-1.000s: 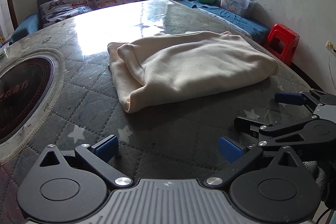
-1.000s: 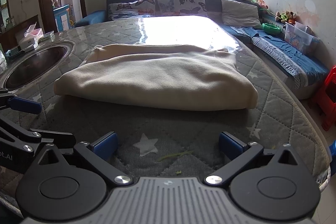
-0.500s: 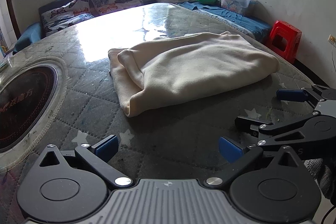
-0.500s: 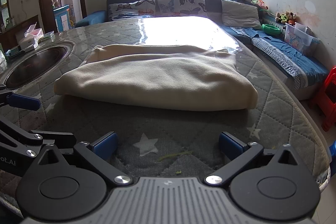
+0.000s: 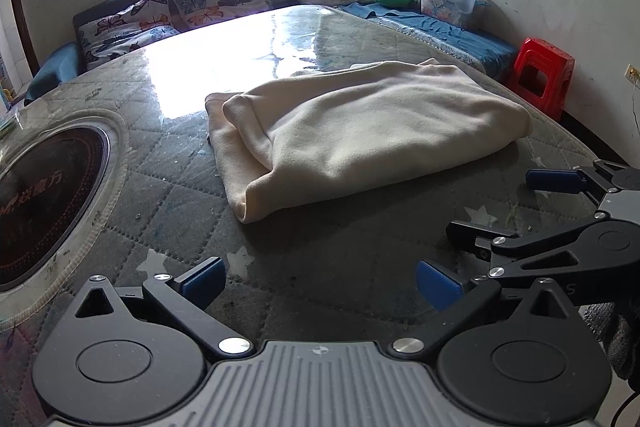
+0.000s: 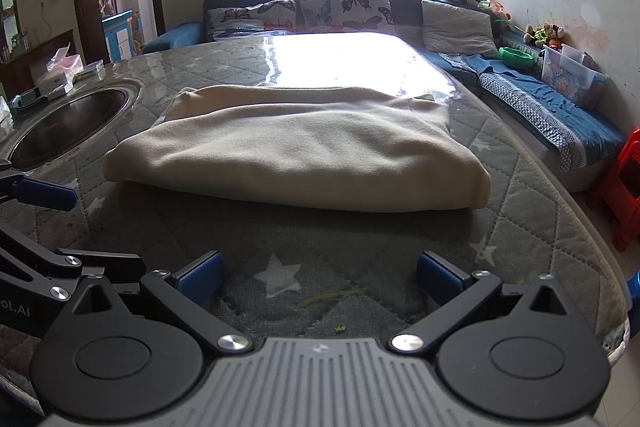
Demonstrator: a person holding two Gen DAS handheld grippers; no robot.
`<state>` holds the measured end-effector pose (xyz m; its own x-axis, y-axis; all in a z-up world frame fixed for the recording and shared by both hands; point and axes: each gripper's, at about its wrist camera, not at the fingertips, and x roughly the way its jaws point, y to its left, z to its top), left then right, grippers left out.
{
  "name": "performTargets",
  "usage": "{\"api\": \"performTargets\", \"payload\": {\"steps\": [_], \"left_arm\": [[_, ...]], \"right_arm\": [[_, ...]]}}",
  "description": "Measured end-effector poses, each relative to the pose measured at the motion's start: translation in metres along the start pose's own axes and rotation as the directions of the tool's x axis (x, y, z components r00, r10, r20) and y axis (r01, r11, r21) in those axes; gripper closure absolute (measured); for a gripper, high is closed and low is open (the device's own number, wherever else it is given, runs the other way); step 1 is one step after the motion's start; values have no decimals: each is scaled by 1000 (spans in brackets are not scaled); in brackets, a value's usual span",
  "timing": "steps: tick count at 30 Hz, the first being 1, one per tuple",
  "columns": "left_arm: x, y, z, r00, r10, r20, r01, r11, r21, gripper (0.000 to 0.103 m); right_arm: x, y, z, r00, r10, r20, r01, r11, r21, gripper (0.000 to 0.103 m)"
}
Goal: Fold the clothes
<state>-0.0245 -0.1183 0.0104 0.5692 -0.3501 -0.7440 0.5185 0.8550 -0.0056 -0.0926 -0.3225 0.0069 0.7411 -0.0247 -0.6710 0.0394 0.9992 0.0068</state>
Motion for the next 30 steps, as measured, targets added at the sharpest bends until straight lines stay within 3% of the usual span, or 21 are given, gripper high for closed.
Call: {"api": "performTargets", "payload": {"steps": [30], "left_arm": [[1, 4, 0, 999, 32, 21, -32, 999, 9, 0]], "right_arm": [[0, -2, 3, 1000, 3, -17, -3, 1000, -4, 0]]}}
